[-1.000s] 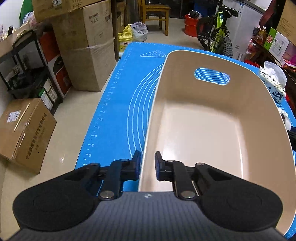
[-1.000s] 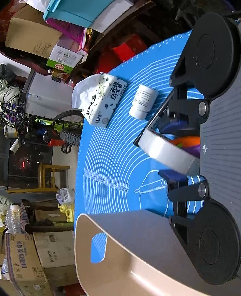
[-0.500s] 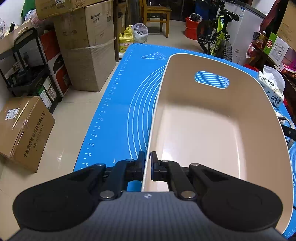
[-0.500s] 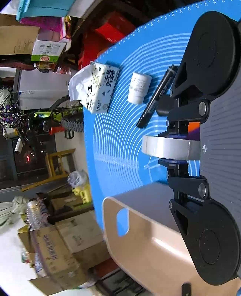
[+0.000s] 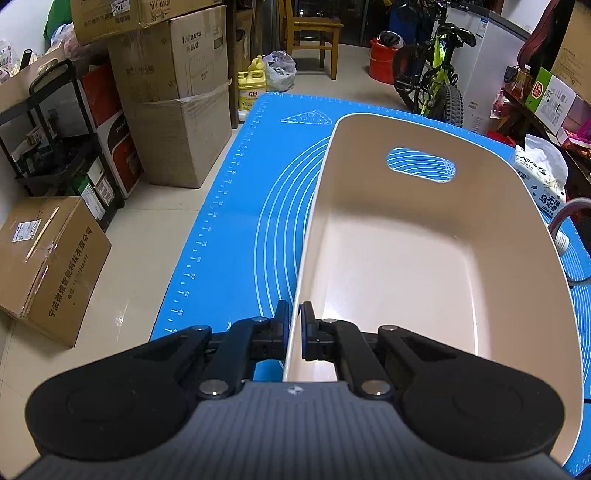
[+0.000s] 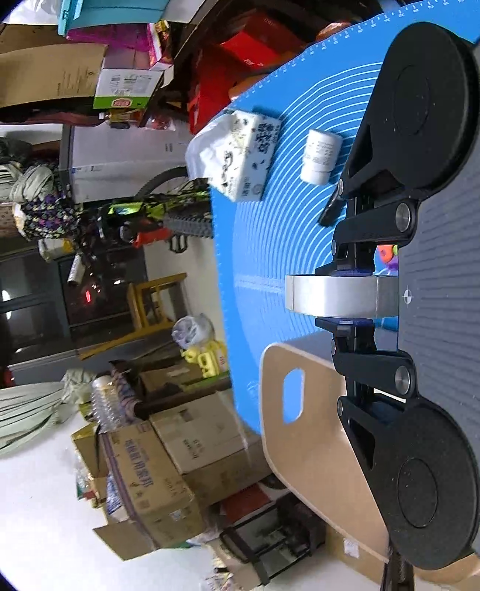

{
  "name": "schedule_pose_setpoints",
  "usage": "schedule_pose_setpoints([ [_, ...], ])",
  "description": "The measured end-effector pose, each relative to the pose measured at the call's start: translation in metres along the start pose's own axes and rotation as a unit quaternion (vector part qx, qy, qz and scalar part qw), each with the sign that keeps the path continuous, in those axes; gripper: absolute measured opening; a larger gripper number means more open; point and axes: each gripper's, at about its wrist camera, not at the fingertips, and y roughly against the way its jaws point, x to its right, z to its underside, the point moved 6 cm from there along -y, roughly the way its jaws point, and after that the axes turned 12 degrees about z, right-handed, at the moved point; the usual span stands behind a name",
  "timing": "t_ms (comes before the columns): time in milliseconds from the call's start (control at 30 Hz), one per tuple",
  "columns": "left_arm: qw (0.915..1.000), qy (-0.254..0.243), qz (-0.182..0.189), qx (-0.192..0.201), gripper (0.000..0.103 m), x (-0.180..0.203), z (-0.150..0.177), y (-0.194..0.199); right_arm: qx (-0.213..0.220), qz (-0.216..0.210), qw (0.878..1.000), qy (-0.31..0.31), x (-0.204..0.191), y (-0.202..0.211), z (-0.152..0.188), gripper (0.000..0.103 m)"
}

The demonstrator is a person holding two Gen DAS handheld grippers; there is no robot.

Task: Organize rigid objects
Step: 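Grasp the clear tape roll with the right tool and drop it into the basket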

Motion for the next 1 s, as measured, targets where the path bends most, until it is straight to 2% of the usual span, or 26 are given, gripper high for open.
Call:
schedule_pose_setpoints([
  [267,1.0,0.0,0.0,0.0,0.008,0.0,0.0,0.0,0.043,-0.052,0.997,0.022,-0.036,0.032,-0.012,0.029],
  [500,1.0,-0.001,0.0,0.001,0.008,0.0,0.0,0.001,0.043,-0.094,0.993,0.049,-0.072,0.046,-0.006,0.029],
  [600,1.0,-0.002,0.0,0.001,0.008,0.0,0.0,0.001,0.028,-0.104,0.992,0.065,-0.086,0.044,0.003,0.029],
  [733,1.0,-0.001,0.001,0.001,0.008,0.0,-0.001,0.001,-0.021,-0.113,0.99,0.087,-0.106,0.032,0.022,0.029],
  [867,1.0,-0.003,-0.003,0.002,0.008,0.003,-0.001,0.001,-0.07,-0.11,0.984,0.121,-0.121,0.018,0.043,0.029],
  [1000,1.0,-0.001,-0.003,0.002,0.008,0.001,-0.001,0.001,-0.1,-0.096,0.979,0.147,-0.128,0.007,0.059,0.029],
])
